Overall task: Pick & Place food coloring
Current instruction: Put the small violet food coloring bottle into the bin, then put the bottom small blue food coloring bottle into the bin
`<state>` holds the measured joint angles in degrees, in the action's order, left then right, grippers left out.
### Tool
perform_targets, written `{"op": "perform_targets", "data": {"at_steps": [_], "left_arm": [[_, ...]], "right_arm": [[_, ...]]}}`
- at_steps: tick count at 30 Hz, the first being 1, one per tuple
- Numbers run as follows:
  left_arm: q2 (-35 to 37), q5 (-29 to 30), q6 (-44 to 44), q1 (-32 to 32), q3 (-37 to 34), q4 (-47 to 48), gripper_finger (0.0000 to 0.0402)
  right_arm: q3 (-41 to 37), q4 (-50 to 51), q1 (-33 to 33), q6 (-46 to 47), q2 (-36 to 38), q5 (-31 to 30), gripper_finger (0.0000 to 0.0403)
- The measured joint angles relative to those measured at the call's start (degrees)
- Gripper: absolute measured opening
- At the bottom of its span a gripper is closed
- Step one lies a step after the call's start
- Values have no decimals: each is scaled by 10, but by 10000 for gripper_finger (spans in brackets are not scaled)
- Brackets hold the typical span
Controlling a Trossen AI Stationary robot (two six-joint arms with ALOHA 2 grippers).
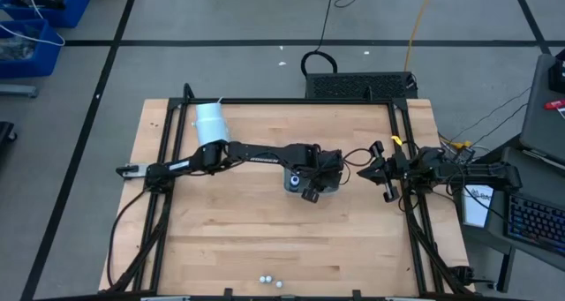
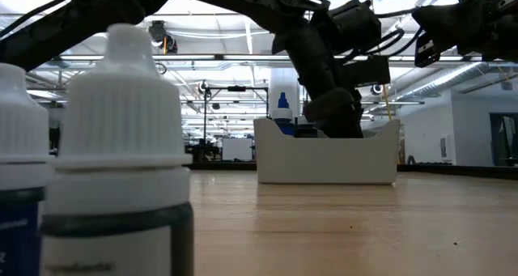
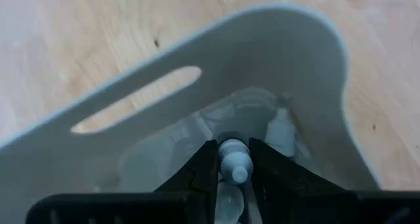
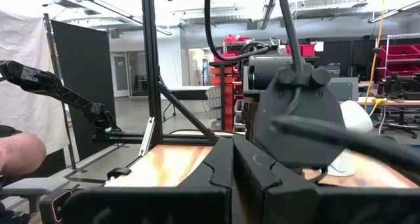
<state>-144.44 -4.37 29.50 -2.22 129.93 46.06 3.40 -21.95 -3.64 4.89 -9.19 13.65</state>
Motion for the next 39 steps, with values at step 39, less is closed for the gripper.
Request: {"op": "perform_targets", "data": {"at_steps": [39], "left_arm": [[93, 162, 51, 58, 0, 25, 156]], "right_arm": [[0, 5, 0, 0, 0, 1, 0]]}}
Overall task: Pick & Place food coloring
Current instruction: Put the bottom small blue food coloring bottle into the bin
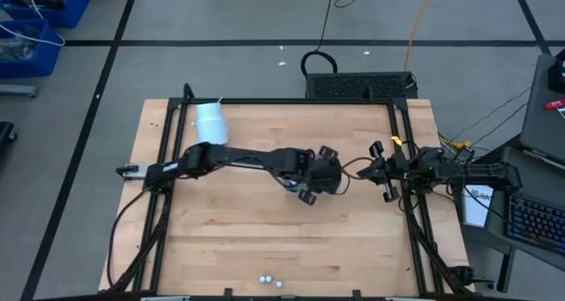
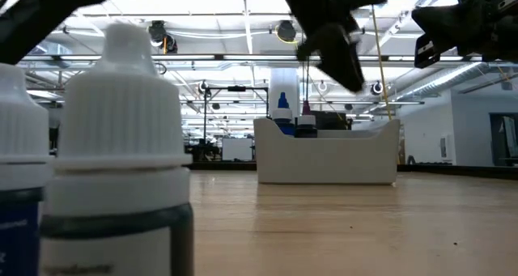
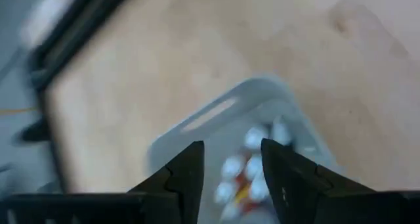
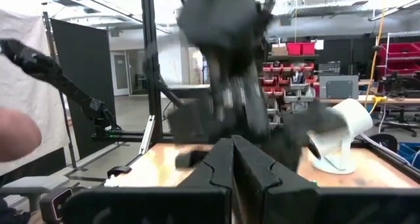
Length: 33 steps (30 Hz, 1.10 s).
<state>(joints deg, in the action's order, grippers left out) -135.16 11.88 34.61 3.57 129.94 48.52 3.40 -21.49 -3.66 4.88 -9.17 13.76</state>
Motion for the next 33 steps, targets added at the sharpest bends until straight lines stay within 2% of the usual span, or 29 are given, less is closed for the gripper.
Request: {"op": "perform_targets", "data": {"at_steps": [3, 5, 10, 14, 19, 21, 24, 27, 30, 33], "left_arm": [[57, 53, -7, 16, -1, 50, 160], [100, 65, -32, 24, 0, 99, 160], [225, 83, -179, 28, 0, 209, 150], [318, 96, -263, 27, -7, 270, 102], [437, 96, -330, 48, -82, 263, 22], [492, 109, -342, 60, -126, 260, 7], [591, 111, -363, 79, -220, 194, 13], [696, 111, -373, 106, -347, 114, 14], [799, 140, -374, 124, -489, 40, 5], [902, 157, -377, 127, -643, -74, 8]], "right_arm": [[0, 8, 0, 0, 0, 0, 0], [0, 14, 0, 0, -1, 0, 0], [0, 26, 0, -1, -3, 0, 0], [0, 33, 0, 0, -7, -1, 0], [0, 29, 0, 0, -9, 0, 0], [0, 29, 0, 1, -9, 0, 0], [0, 30, 0, 4, -9, 0, 0], [0, 33, 0, 4, -9, 0, 0], [0, 33, 0, 4, -9, 0, 0], [0, 34, 0, 4, -9, 0, 0]]}}
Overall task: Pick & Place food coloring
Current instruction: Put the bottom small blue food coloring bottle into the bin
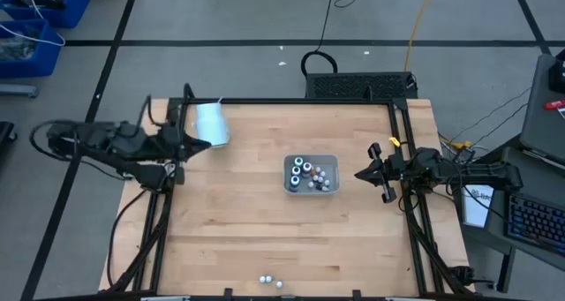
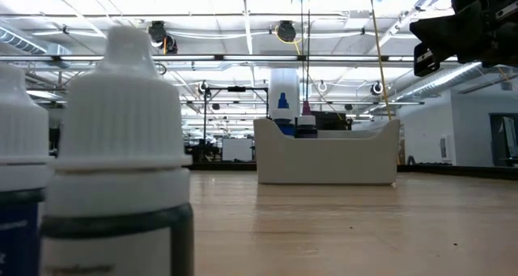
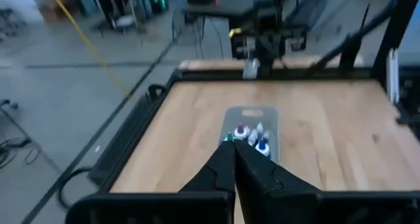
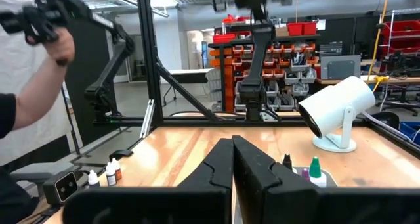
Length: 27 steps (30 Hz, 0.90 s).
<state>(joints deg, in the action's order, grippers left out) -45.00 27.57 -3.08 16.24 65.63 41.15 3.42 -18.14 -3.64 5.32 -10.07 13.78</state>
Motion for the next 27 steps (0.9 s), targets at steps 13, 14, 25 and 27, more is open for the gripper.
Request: {"op": "perform_targets", "data": {"at_steps": [13, 14, 25, 27], "left_arm": [[224, -30, 92, -8, -447, -396, 14], [227, -31, 102, -8, -462, -414, 12], [239, -18, 229, -26, -559, -561, 4], [250, -49, 225, -46, -561, -552, 5]], "right_arm": [[0, 1, 0, 0, 0, 0, 0], [0, 1, 0, 0, 0, 0, 0], [0, 4, 0, -1, 0, -3, 0], [0, 4, 0, -2, 0, -3, 0]]}}
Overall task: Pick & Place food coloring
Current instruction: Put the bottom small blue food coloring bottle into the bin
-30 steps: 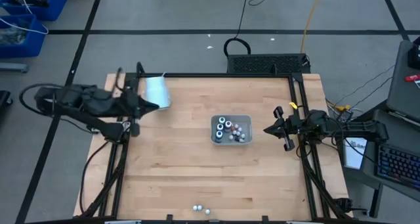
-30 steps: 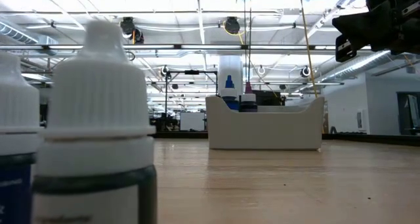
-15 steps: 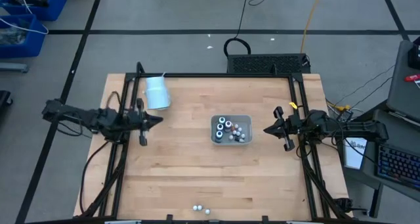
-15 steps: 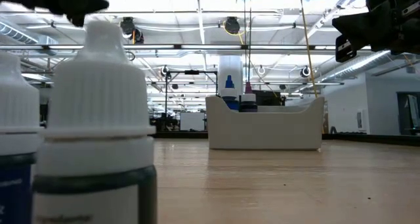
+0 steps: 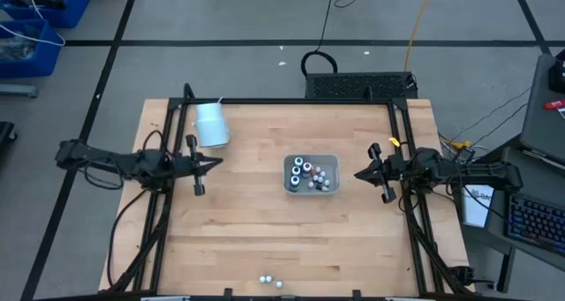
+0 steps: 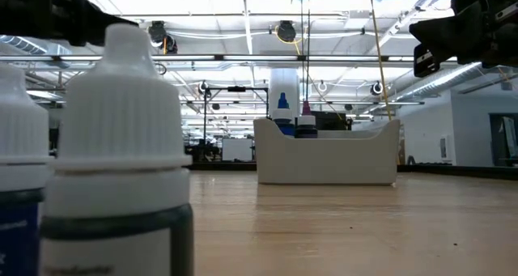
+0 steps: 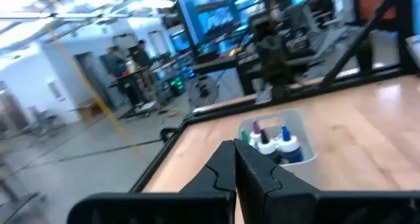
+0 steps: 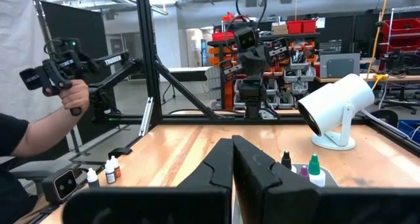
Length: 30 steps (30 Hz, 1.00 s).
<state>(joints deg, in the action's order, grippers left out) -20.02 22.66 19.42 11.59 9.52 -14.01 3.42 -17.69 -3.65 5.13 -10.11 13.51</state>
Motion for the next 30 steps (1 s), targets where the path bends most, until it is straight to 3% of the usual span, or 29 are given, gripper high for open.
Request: {"op": "perform_targets", "data": {"at_steps": [12, 24, 30], "left_arm": [[24, -231, -79, -162, 1, 60, 3], [25, -234, -80, -176, -85, -47, 3], [24, -241, -82, -176, -89, -41, 4]], "right_arm": [[0, -1, 0, -15, -1, -1, 0], [0, 13, 0, -28, -1, -1, 0], [0, 34, 0, -44, -1, -1, 0]]}}
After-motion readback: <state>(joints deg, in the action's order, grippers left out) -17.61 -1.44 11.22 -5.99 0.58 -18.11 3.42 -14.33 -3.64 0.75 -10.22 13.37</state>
